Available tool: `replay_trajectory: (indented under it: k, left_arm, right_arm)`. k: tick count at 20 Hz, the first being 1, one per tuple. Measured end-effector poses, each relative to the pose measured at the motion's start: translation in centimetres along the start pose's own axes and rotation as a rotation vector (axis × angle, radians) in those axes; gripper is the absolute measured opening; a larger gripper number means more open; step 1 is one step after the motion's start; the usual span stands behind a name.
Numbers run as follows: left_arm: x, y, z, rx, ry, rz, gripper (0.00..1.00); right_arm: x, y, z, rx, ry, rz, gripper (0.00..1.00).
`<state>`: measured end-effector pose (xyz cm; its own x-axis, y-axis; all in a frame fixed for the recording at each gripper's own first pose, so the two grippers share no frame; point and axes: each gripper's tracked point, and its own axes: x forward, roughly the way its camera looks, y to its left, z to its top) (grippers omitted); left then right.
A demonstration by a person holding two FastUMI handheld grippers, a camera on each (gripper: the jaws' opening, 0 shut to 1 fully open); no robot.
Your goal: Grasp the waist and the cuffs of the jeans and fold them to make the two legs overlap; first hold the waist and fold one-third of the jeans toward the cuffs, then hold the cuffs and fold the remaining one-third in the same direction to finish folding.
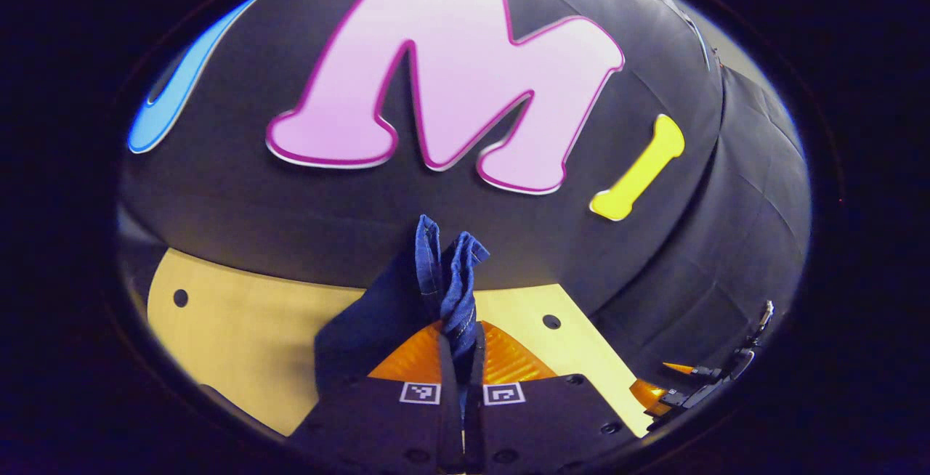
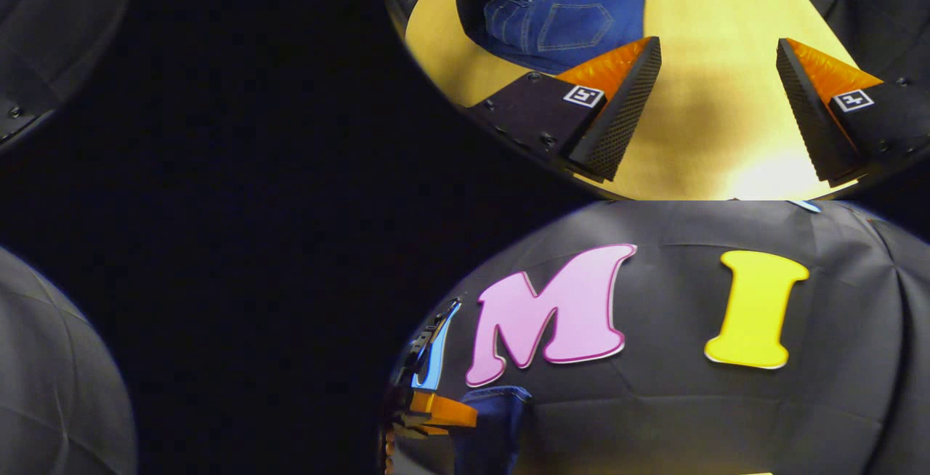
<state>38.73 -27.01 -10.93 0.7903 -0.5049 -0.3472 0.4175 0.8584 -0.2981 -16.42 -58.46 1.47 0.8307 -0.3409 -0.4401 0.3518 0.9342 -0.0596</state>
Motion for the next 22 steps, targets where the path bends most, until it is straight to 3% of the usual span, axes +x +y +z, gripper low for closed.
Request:
replay_trajectory:
  k: [4,9,11,14,15,16,18,20,22]
  left_arm:
    - [5.3,-3.7,-6.9,-0.014,0.151,-0.042,0.07]
    - [7.8,-3.5,-12.5,0.071,0.322,0.038,0.16]
    - [7.5,-3.7,-13.2,0.085,0.341,0.032,0.22]
    - [5.8,-5.5,-13.5,0.052,0.306,-0.037,0.57]
    - [4.7,-5.6,-13.3,0.046,0.289,-0.055,0.61]
    - [3.5,-5.6,-12.9,0.046,0.271,-0.064,0.87]
    - [0.2,-4.8,-12.2,0.058,0.226,-0.057,0.95]
    - [-3.8,-3.8,-11.0,0.075,0.160,-0.038,0.92]
    - [-8.9,-2.1,-9.4,0.106,0.075,0.004,0.97]
  right_arm:
    - [-1.5,-3.6,-2.1,0.044,0.034,-0.069,0.98]
    - [-3.4,-5.7,-3.3,0.083,0.044,-0.112,0.98]
    - [-3.8,-5.5,-3.1,0.096,0.040,-0.104,0.98]
    - [-4.8,-4.4,-2.9,0.100,0.041,-0.079,0.98]
    - [-5.2,-3.9,-2.6,0.099,0.032,-0.069,0.98]
    - [-5.8,-3.4,-2.1,0.094,0.023,-0.060,0.98]
    - [-7.2,-2.1,-1.3,0.085,0.005,-0.038,0.98]
    - [-9.3,0.0,-0.4,0.079,-0.011,-0.008,0.98]
    - [-11.5,2.2,0.8,0.074,-0.036,0.032,0.98]
